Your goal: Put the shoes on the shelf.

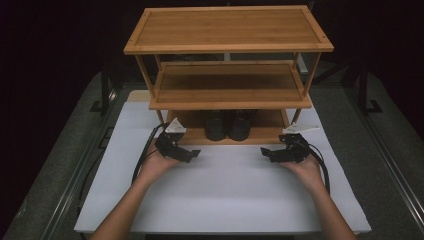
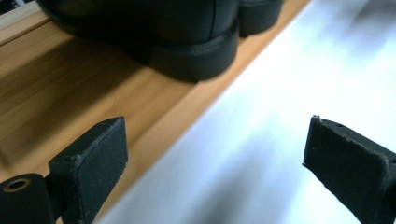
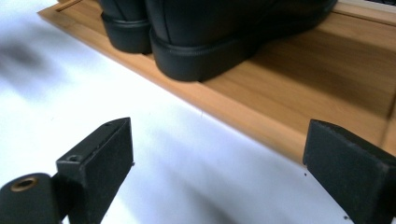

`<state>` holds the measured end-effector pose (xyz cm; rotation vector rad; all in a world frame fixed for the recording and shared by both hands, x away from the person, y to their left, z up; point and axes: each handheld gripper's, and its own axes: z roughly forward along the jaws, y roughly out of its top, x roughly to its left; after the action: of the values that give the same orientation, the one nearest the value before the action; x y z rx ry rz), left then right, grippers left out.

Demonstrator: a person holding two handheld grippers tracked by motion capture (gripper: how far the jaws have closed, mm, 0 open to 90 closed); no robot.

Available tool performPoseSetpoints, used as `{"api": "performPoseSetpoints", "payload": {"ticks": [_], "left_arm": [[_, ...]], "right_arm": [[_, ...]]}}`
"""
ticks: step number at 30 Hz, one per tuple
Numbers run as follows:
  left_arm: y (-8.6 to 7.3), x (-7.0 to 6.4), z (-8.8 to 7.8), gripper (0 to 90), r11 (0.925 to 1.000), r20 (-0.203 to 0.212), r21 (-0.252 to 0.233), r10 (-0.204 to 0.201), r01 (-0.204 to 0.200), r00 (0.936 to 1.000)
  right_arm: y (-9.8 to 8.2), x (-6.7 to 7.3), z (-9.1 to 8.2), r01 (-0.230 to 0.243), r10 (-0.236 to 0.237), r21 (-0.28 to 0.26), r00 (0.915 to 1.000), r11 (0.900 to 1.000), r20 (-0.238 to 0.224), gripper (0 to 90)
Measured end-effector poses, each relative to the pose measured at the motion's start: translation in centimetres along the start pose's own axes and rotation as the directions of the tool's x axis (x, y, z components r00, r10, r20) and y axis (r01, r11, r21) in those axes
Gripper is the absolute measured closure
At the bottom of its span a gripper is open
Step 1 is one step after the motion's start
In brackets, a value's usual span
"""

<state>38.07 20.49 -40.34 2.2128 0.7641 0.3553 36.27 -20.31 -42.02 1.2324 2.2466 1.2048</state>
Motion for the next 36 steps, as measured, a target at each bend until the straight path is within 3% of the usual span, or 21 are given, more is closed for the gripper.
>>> {"api": "performPoseSetpoints", "payload": {"ticks": [10,20,28,36], "left_arm": [[-4.5,-0.7,-5.1,6.1,1.0,-0.029,0.001,0.005,-0.005,0.9996],[-9.1,-2.1,-8.0,6.0,0.9993,-0.071,0.038,-0.001,0.004,0.9975],[-12.3,-2.3,-10.0,6.0,0.9971,-0.121,0.045,-0.055,0.061,0.9911],[-15.0,-2.0,-10.2,5.9,0.9919,-0.143,0.067,-0.098,0.108,0.9849]], "right_arm": [[-3.7,0.1,-4.4,0.01,-0.009,-0.008,0.9998,1.0,0.019,8.1],[-7.7,-0.1,-7.7,-0.006,0.005,0.01,0.9985,1.0,0.055,8.2],[-9.6,0.1,-9.1,-0.002,-0.004,0.061,0.9952,0.998,0.098,8.1],[-11.0,0.2,-8.8,-0.002,-0.013,0.124,0.9929,0.992,0.118,5.0]]}}
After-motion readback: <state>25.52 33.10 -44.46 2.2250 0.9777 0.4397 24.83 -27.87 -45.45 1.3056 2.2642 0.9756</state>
